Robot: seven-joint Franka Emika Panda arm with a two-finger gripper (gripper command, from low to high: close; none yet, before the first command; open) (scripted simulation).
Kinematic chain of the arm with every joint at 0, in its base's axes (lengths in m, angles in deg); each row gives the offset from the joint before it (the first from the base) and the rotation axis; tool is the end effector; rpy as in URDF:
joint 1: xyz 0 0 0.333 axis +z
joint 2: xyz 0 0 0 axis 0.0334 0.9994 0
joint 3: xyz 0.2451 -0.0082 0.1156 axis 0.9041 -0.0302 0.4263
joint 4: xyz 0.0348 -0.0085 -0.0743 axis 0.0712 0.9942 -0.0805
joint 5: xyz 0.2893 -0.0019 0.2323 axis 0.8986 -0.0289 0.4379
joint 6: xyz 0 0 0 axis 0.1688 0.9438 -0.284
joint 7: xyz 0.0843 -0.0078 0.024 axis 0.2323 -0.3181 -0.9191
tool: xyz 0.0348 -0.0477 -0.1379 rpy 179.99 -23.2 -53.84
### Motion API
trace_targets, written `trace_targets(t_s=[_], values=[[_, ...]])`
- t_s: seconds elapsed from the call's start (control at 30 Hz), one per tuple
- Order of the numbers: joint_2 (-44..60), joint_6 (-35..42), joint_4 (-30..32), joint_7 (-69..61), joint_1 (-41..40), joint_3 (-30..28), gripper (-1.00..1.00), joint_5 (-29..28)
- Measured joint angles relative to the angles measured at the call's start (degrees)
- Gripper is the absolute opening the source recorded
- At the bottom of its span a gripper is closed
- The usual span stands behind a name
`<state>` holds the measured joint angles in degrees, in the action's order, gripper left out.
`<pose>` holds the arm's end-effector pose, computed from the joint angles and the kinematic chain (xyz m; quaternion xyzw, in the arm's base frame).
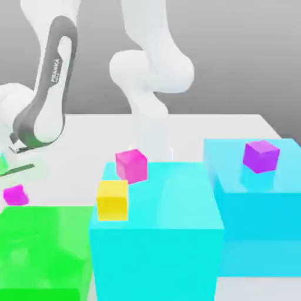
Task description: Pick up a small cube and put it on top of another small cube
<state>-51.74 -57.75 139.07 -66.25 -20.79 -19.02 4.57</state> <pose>0.2872 -0.3339 0.1436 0.9745 -0.1689 -0.1473 0.0119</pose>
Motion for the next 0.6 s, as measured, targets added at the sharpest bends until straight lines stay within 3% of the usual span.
trace_targets(t_s=[0.6], values=[[-19.18, 15.66, -7.81, 43.80, 18.89, 11.27, -1.00, 3.98]])
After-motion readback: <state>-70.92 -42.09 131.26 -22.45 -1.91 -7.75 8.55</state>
